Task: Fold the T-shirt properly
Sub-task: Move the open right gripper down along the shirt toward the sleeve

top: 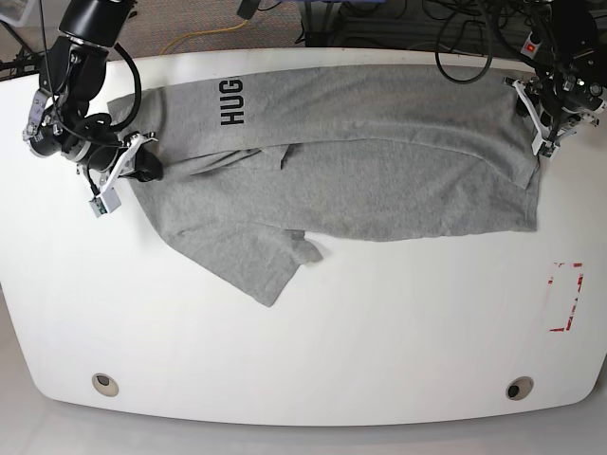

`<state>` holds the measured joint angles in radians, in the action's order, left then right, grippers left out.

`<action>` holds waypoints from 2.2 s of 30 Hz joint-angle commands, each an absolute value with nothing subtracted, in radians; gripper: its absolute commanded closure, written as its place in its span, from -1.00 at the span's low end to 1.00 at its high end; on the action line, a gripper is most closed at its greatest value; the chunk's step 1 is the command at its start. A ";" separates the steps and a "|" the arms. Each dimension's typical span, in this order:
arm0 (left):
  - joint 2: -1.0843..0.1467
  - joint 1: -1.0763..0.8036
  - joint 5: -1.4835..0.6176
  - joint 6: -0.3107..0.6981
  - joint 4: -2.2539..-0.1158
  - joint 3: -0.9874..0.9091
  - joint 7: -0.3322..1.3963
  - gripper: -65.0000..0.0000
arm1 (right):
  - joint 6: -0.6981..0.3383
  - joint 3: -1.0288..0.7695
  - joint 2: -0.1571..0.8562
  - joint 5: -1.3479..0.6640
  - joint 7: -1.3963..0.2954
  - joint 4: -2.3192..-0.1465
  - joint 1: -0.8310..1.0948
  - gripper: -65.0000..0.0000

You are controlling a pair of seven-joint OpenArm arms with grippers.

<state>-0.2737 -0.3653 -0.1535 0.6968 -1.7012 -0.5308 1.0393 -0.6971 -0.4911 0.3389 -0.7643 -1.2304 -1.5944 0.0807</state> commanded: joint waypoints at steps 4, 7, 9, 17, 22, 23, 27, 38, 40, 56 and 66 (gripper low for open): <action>-0.285 -0.372 -0.127 0.698 -1.704 -0.533 1.064 0.21 | -0.698 -0.496 0.386 -0.774 -1.201 -1.529 0.036 0.96; -0.285 -0.371 -0.130 0.698 -1.705 -0.535 1.064 0.21 | -0.698 -0.496 0.392 -0.774 -1.201 -1.520 0.035 0.95; -0.285 -0.369 -0.136 0.698 -1.712 -0.536 1.064 0.21 | -0.698 -0.498 0.407 -0.774 -1.201 -1.520 0.035 0.79; -0.280 -0.337 -0.180 0.698 -1.788 -0.544 1.066 0.21 | -0.698 -0.499 0.418 -0.776 -1.201 -1.524 0.038 -0.57; -0.278 -0.331 -0.252 0.698 -1.856 -0.598 1.070 0.21 | -0.698 -0.499 0.418 -0.773 -1.182 -1.521 0.016 -0.37; -0.278 -0.331 -0.277 0.698 -1.870 -0.607 1.070 0.21 | -0.698 -0.499 0.417 -0.773 -1.168 -1.520 0.012 -0.33; -0.278 -0.329 -0.352 0.698 -1.894 -0.654 1.070 0.21 | -0.698 -0.490 0.412 -0.773 -1.102 -1.515 -0.002 -0.32; -0.277 -0.143 -0.254 0.698 -1.886 -0.740 1.070 0.21 | -0.698 -0.314 0.418 -0.702 -0.918 -1.234 -0.229 -0.37; -0.277 -0.122 -0.228 0.698 -1.886 -0.734 1.070 0.21 | -0.698 -0.298 0.410 -0.633 -0.901 -1.191 -0.274 -0.37; -0.278 -0.070 -0.200 0.698 -1.821 -0.717 1.070 0.21 | -0.698 -0.294 0.315 -0.108 -0.590 -0.757 -0.526 -0.37; -0.285 0.035 -0.099 0.698 -1.738 -0.717 1.070 0.21 | -0.698 -0.292 0.199 -0.102 -0.671 -0.823 -0.492 -0.33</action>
<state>-0.2634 -0.0212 -0.1394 0.7006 -1.7523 -0.7143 1.0782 -0.6914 -0.2943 0.2188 -0.1150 -0.6140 -0.7780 -0.4980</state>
